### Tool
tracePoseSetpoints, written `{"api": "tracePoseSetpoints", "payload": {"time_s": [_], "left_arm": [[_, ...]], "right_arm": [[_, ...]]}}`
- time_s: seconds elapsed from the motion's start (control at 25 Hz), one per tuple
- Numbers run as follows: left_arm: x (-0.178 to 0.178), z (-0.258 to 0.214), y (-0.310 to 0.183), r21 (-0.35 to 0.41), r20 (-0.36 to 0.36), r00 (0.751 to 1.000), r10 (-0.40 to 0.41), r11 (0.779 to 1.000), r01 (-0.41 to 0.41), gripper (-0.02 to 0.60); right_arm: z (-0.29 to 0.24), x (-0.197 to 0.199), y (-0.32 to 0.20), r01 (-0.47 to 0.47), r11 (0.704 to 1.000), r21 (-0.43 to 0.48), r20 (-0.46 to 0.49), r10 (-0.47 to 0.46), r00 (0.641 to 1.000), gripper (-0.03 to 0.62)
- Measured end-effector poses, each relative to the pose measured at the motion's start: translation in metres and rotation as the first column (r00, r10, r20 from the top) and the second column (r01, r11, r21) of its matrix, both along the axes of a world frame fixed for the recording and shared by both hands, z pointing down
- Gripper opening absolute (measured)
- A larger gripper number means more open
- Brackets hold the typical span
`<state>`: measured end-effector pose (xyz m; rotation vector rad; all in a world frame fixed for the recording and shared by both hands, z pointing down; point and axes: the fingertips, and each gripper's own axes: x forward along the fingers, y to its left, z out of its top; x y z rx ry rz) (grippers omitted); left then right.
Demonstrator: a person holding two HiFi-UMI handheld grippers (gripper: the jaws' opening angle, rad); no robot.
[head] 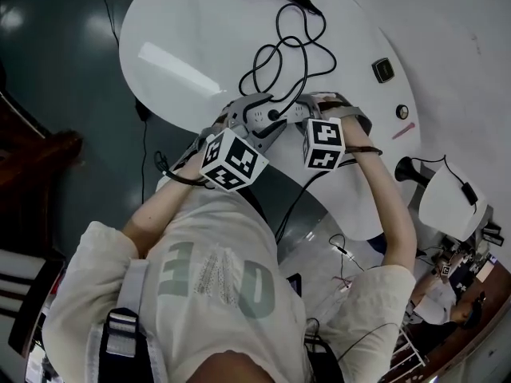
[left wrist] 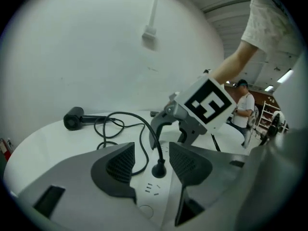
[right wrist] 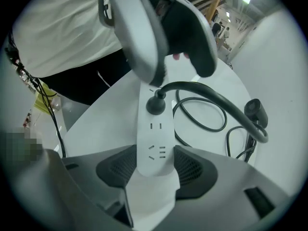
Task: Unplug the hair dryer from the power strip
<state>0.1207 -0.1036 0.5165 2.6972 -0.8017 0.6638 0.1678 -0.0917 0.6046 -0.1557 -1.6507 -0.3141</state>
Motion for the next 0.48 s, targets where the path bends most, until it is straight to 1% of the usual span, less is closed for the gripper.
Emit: {"api": "tracePoseSetpoints", "payload": {"time_s": [0.08,0.2,0.28,0.32,0.36,0.48], "left_arm": [[0.007,0.011,0.006,-0.014,0.018,0.999,0.028,1.000,-0.028,0.209],[0.012,0.020,0.002,-0.021,0.036,0.999,0.030,0.999,-0.029,0.207],[0.016,0.028,0.001,-0.022,0.070,0.996,0.057,0.998,-0.055,0.205],[0.018,0.032,0.002,-0.021,0.090,0.993,0.072,0.997,-0.070,0.188],[0.019,0.034,0.004,-0.017,0.106,0.991,0.085,0.996,-0.084,0.152],[0.023,0.035,0.010,0.005,0.123,0.986,0.115,0.993,-0.116,0.074]], "right_arm": [[0.000,0.000,0.000,-0.001,1.000,0.002,-0.002,0.001,1.000,0.245],[-0.001,-0.002,-0.001,-0.002,1.000,0.006,-0.005,0.002,1.000,0.244],[-0.001,-0.003,-0.001,-0.004,1.000,0.011,0.001,0.004,1.000,0.244],[-0.001,-0.003,-0.001,-0.005,1.000,0.015,0.004,0.005,1.000,0.245],[-0.001,-0.002,-0.001,-0.007,1.000,0.017,0.005,0.007,1.000,0.245],[-0.001,-0.003,-0.001,-0.012,1.000,0.026,0.007,0.011,1.000,0.245]]}}
